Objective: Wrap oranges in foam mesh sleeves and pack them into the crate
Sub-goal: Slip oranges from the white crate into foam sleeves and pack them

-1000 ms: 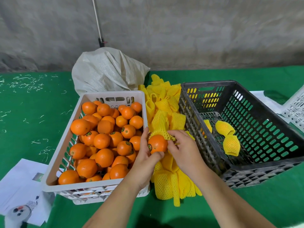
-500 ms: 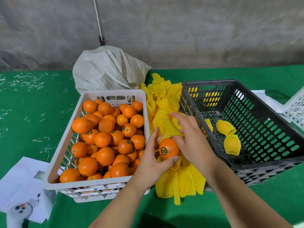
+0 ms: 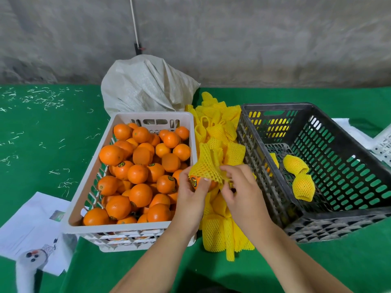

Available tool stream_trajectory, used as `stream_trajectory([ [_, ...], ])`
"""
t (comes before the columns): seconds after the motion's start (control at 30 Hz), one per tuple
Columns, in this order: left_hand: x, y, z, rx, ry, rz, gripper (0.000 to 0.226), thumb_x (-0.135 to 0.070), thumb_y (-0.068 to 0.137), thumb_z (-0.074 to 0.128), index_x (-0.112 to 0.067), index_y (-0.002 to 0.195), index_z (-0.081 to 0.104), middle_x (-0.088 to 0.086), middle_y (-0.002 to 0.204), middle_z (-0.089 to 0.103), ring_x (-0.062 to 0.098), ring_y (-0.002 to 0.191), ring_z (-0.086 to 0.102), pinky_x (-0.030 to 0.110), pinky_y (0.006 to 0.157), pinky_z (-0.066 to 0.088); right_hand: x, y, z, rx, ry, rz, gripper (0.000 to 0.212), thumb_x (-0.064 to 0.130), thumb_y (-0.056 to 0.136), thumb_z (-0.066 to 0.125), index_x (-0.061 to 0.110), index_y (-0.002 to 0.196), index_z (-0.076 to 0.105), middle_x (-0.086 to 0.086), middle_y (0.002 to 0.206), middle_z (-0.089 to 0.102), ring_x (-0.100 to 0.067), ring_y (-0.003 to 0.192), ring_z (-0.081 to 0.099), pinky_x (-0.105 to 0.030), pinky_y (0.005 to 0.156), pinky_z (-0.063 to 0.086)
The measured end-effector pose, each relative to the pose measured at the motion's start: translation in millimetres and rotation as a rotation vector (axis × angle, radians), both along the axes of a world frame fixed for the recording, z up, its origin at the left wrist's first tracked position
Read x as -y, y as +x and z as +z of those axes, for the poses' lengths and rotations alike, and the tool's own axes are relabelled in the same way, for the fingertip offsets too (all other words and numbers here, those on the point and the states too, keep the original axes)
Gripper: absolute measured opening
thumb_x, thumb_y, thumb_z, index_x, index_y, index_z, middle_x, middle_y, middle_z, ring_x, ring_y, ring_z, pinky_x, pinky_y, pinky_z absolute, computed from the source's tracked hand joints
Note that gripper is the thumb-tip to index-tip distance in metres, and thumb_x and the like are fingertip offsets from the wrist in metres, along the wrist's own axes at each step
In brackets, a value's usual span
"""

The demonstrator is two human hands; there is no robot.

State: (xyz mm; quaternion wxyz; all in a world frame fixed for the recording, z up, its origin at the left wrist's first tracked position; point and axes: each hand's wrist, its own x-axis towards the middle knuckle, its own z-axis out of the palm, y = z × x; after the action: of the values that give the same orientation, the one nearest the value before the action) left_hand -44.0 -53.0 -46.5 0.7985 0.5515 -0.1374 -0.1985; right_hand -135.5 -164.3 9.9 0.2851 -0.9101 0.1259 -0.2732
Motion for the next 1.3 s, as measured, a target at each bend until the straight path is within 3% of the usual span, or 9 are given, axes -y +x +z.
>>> stream_trajectory([
  [0.17,-11.0,-0.5,-3.0,0.123,0.007,-0.250,0.077,-0.035,0.092,0.081,-0.050,0.150,0.032,-0.005,0.145,0.061,0.020,0.136,0.059,0.030,0.104,0.052,6.8,5.6,-0.8,0.030,0.058,-0.027,0.041,-0.010,0.088,0.061,0.007,0.125,0.067,-0.006,0.118,0.061,-0.021,0.105,0.061,-0.042,0.088,0.052],
  [0.4,-0.1,-3.1,4.9,0.000,-0.051,0.006,0.071,-0.044,0.086,0.084,-0.024,0.144,0.051,0.009,0.132,0.070,0.030,0.122,0.068,0.051,0.102,0.056,-10.5,-3.0,-6.0,0.221,-0.080,0.014,0.018,0.013,0.091,0.060,0.013,0.109,0.064,0.006,0.102,0.051,-0.002,0.087,0.048,-0.008,0.077,0.040],
  [0.5,-4.4,-2.5,1.9,0.041,-0.049,-0.053,0.063,-0.040,0.084,0.087,-0.041,0.135,0.051,0.006,0.122,0.072,0.024,0.109,0.070,0.041,0.093,0.057,-13.3,1.1,-10.6,0.141,0.118,-0.023,0.030,0.010,0.090,0.065,0.018,0.116,0.054,0.009,0.112,0.043,-0.006,0.098,0.050,-0.020,0.081,0.046],
  [0.57,-7.3,-3.2,0.1,0.054,-0.061,-0.141,0.072,-0.034,0.086,0.087,-0.041,0.143,0.044,0.012,0.112,0.067,0.032,0.100,0.061,0.050,0.090,0.051,-7.0,3.7,-8.0,0.103,0.156,-0.054,0.036,0.001,0.089,0.066,0.015,0.120,0.055,0.004,0.119,0.045,-0.011,0.106,0.052,-0.029,0.084,0.048],
  [0.67,-6.4,-4.7,3.6,0.055,-0.065,-0.146,0.068,-0.033,0.089,0.085,-0.037,0.144,0.046,0.011,0.117,0.068,0.034,0.102,0.059,0.055,0.093,0.050,2.7,3.2,0.6,0.192,0.031,-0.064,0.031,-0.009,0.087,0.060,0.006,0.113,0.065,-0.004,0.115,0.055,-0.015,0.105,0.057,-0.029,0.084,0.050],
  [0.83,-1.9,-2.4,2.3,0.033,-0.067,-0.046,0.050,-0.026,0.085,0.081,-0.032,0.131,0.060,0.009,0.120,0.073,0.022,0.107,0.071,0.033,0.088,0.058,-12.7,-4.5,-1.0,0.313,-0.144,0.054,0.022,0.005,0.090,0.055,0.004,0.103,0.072,0.000,0.108,0.052,-0.018,0.096,0.060,-0.023,0.080,0.051],
  [1.03,-5.7,3.2,-5.1,0.014,-0.100,-0.143,0.073,-0.012,0.084,0.087,-0.034,0.142,0.048,0.010,0.141,0.060,0.034,0.130,0.060,0.052,0.105,0.053,-4.9,1.0,-2.9,0.142,0.130,-0.037,0.052,0.001,0.084,0.065,0.013,0.133,0.055,0.002,0.128,0.043,-0.015,0.116,0.053,-0.031,0.095,0.050],
  [1.23,-4.6,2.6,-2.9,-0.019,-0.151,-0.097,0.073,-0.019,0.089,0.086,-0.026,0.149,0.046,0.016,0.144,0.060,0.037,0.133,0.059,0.058,0.108,0.050,-5.2,-0.2,-5.9,0.262,0.038,-0.040,0.020,-0.001,0.089,0.061,0.005,0.106,0.069,-0.003,0.103,0.056,-0.003,0.091,0.054,-0.011,0.079,0.044],
  [1.3,-5.2,3.5,-2.8,-0.053,-0.167,-0.047,0.069,-0.019,0.088,0.086,-0.029,0.145,0.050,0.020,0.139,0.061,0.038,0.128,0.061,0.055,0.104,0.052,-16.2,-2.2,-10.6,0.223,0.011,0.045,0.011,0.001,0.090,0.064,0.005,0.099,0.068,-0.004,0.100,0.056,-0.010,0.091,0.057,-0.021,0.078,0.050],
])
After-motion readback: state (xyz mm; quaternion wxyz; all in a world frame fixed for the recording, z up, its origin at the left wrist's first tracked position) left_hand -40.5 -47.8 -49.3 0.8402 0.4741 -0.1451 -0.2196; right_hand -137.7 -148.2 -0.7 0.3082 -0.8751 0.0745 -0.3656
